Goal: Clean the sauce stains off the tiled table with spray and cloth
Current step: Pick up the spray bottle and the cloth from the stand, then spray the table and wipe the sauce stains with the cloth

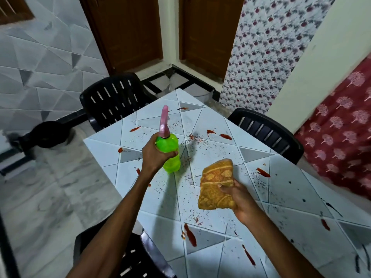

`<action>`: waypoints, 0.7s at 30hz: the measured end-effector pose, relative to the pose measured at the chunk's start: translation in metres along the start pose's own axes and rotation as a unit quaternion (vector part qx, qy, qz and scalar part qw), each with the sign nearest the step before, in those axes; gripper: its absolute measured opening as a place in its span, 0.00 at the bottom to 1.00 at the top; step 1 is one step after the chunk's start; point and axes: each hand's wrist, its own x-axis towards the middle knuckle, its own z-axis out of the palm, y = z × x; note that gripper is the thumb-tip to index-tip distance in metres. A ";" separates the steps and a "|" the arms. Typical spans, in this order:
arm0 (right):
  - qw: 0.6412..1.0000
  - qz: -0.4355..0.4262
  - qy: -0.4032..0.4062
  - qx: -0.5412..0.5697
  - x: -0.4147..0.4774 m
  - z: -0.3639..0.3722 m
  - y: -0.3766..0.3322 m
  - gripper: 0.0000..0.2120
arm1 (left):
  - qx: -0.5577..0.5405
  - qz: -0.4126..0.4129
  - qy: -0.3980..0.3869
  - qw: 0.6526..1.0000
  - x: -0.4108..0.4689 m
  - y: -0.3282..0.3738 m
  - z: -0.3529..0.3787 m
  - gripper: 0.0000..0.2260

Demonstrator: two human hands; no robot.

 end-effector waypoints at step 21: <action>0.999 -0.022 -0.021 -0.038 0.027 -0.017 -0.012 0.17 | 0.049 -0.103 -0.010 0.993 0.018 -0.030 0.041 0.50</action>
